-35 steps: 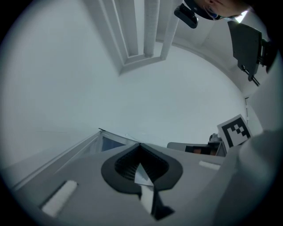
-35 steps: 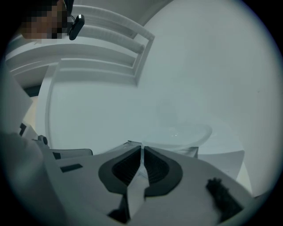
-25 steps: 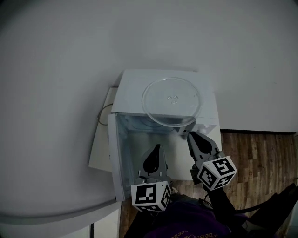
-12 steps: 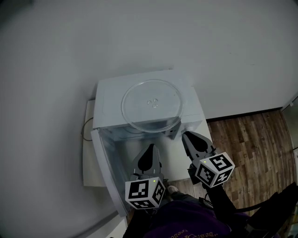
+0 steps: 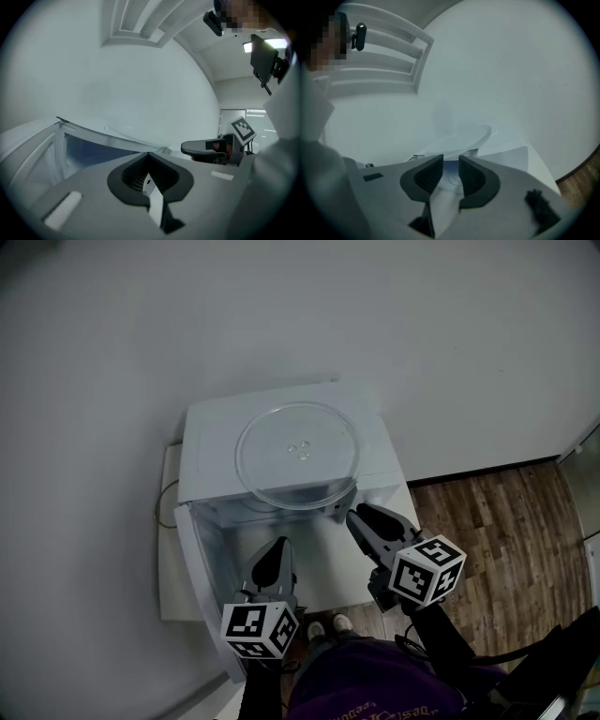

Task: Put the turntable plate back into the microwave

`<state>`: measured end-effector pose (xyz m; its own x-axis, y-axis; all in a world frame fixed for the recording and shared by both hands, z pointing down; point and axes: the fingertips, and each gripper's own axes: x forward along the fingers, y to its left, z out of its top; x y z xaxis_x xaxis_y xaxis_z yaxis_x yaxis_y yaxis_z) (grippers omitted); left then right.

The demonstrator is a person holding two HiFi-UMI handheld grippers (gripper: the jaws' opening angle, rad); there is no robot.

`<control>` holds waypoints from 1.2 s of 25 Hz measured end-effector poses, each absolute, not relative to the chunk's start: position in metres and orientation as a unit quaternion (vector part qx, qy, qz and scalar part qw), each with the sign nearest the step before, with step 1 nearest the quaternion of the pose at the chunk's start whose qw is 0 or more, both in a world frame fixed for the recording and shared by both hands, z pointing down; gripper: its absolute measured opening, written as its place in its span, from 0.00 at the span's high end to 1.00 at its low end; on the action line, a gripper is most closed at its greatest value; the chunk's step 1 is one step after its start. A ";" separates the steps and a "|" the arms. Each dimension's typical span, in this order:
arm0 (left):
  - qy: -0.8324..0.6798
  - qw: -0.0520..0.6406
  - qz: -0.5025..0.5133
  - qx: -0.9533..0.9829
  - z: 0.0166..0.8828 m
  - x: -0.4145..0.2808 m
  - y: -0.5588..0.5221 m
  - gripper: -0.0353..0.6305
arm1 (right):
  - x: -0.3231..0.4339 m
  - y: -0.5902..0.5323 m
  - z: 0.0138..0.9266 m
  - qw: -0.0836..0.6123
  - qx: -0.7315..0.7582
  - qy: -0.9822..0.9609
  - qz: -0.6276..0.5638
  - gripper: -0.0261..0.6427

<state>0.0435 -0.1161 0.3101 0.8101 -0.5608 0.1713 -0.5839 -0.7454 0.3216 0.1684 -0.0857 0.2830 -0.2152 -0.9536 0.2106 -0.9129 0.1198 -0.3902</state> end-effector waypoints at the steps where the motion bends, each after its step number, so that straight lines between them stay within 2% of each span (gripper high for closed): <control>1: -0.305 0.201 0.034 0.930 0.312 0.044 -0.118 0.94 | 0.167 -0.087 0.284 0.048 -0.620 0.749 -0.230 0.81; 3: -0.289 0.247 0.021 0.925 0.312 0.050 -0.120 0.93 | 0.165 -0.090 0.288 0.052 -0.609 0.753 -0.244 0.80; 5: -0.269 0.290 -0.005 0.919 0.308 0.058 -0.122 0.78 | 0.163 -0.094 0.291 0.060 -0.599 0.755 -0.261 0.78; 9: -0.270 0.314 -0.010 0.910 0.305 0.073 -0.130 0.69 | 0.166 -0.101 0.293 0.089 -0.595 0.746 -0.286 0.75; 14: -0.246 0.366 -0.032 0.897 0.308 0.088 -0.130 0.51 | 0.173 -0.110 0.296 0.128 -0.600 0.725 -0.314 0.72; 19: -0.253 0.435 -0.082 0.860 0.311 0.090 -0.148 0.50 | 0.171 -0.119 0.299 0.160 -0.582 0.718 -0.347 0.71; 30: -0.223 0.490 -0.120 0.834 0.308 0.099 -0.173 0.53 | 0.165 -0.138 0.304 0.193 -0.560 0.709 -0.382 0.71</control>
<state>0.0991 -0.1728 0.3084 0.8720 -0.4891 0.0185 -0.2544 -0.4207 0.8708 0.1652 -0.1378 0.3042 -0.2976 -0.9421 0.1546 -0.6474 0.0802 -0.7580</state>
